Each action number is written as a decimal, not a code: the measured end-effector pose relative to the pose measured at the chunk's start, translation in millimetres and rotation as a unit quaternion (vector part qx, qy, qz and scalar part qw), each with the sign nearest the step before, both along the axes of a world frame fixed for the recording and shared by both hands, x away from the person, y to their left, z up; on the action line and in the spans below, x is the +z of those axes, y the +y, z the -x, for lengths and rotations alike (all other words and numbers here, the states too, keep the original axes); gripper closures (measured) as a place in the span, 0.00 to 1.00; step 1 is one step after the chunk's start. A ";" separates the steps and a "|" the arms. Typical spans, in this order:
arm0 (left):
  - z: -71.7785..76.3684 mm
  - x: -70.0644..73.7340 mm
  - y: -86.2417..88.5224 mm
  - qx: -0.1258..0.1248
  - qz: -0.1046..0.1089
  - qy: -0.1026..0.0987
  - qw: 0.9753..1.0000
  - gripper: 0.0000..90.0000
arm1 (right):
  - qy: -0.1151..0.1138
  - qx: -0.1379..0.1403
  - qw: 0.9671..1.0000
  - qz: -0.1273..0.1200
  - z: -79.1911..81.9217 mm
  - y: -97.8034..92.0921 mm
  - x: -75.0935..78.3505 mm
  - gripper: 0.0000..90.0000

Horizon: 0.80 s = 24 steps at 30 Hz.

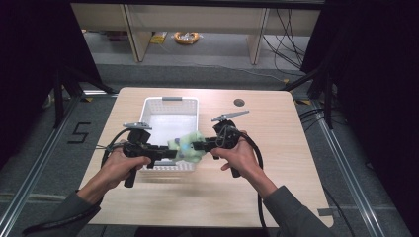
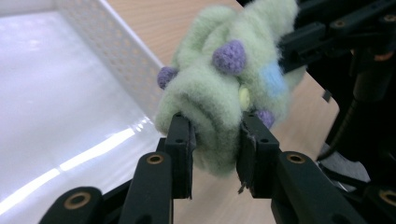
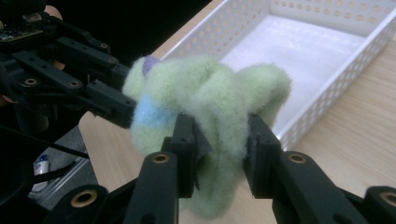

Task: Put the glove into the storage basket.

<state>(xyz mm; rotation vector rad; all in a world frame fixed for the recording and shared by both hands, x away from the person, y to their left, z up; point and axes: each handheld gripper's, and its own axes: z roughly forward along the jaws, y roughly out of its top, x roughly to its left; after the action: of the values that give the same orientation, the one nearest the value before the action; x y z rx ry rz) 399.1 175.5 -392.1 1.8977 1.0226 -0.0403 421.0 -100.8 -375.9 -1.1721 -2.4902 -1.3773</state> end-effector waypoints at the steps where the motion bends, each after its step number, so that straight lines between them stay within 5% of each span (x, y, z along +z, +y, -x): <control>1: -1.8 -0.9 2.6 0.001 -0.002 0.002 1.000 0.75 | -0.001 0.000 1.000 -0.002 -3.9 4.2 -2.0 0.77; 14: -36.8 -25.1 31.3 0.022 -0.030 0.042 0.998 0.76 | 0.040 -0.003 0.999 0.003 -38.6 42.4 -29.1 0.77; 24: -48.2 -45.0 38.0 0.038 -0.052 0.062 0.996 0.77 | 0.069 -0.010 0.997 0.021 -56.6 62.0 -52.7 0.77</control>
<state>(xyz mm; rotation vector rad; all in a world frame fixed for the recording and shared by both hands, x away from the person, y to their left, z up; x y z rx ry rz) 447.3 213.4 -437.1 1.9677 1.2012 -0.0634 477.6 -38.8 -428.6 -1.2569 -2.4288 -1.2091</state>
